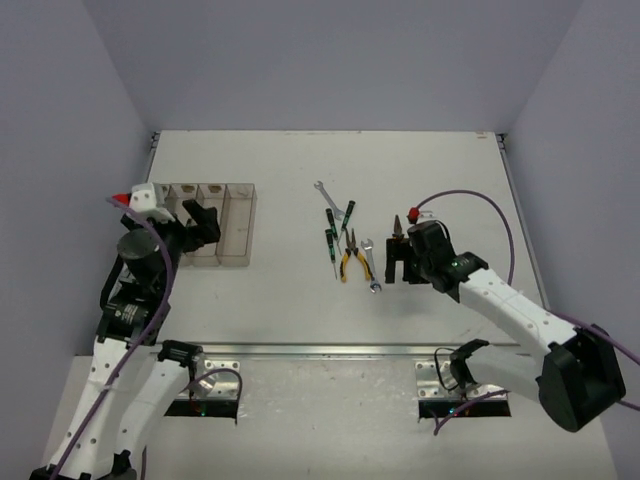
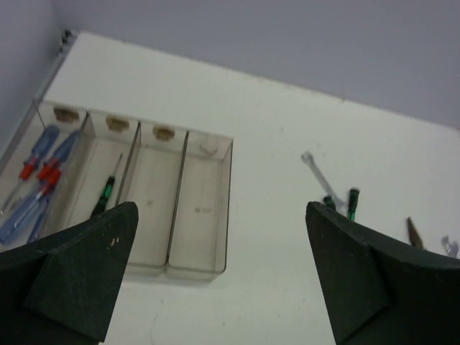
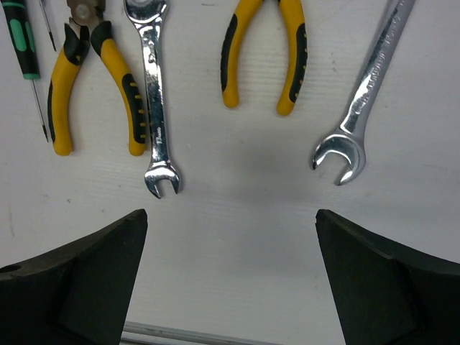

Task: Sort the tools into containers

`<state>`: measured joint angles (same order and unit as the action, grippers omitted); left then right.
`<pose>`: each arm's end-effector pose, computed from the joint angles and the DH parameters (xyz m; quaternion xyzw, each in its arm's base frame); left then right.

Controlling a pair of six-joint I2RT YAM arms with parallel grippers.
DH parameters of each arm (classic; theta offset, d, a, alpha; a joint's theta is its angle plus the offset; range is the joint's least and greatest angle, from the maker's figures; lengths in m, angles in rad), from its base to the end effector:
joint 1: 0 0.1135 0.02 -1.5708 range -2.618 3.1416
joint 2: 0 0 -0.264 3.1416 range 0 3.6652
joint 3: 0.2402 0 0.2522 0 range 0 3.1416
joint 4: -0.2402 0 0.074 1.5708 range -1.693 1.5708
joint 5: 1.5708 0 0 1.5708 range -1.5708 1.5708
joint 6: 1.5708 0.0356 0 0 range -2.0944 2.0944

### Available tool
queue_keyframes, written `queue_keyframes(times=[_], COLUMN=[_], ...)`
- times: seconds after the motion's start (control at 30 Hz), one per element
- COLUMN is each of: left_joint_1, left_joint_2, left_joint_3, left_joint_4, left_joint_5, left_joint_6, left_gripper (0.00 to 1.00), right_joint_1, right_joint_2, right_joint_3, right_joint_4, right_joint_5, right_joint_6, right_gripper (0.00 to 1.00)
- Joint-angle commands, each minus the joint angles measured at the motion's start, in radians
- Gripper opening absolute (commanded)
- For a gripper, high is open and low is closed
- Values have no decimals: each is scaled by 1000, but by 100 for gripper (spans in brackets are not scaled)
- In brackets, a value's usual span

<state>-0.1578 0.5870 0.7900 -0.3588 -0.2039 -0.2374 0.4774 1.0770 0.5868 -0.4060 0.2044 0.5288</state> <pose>0.1350 -0.0142 0.3510 -0.0962 0.7528 -0.0511 0.6492 0.1874 0.0888 0.1986 0.0579 0.9375 0.0744 0.3348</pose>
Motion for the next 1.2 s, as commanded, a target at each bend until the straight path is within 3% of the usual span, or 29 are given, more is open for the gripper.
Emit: queue_keyframes(times=[0.0, 0.2, 0.33, 0.57, 0.73, 0.9, 1.17], left_joint_1=[-14, -46, -81, -105, -120, -124, -124], left_joint_2=[-54, -82, -102, -155, -156, -154, -147], left_joint_3=[-71, -107, -105, -114, -115, -117, -117], left_joint_4=[-69, -37, -42, -40, -36, -34, -34], left_joint_5=[27, 98, 95, 89, 100, 107, 98], left_joint_6=[-51, -54, -51, -52, -51, -49, -48], left_gripper=[100, 100, 100, 100, 100, 100, 100], right_joint_1=[-1, 1, 10, 18, 16, -3, -13], right_joint_2=[133, 480, 754, 1119, 1215, 1248, 1215], right_joint_3=[153, 359, 631, 1122, 1225, 1246, 1159], right_joint_4=[35, 139, 98, -131, -178, -181, -174], right_joint_5=[-20, 14, 25, 186, 228, 187, 160], right_joint_6=[135, 248, 262, 251, 225, 218, 245], right_gripper=[99, 95, 87, 71, 51, 37, 18])
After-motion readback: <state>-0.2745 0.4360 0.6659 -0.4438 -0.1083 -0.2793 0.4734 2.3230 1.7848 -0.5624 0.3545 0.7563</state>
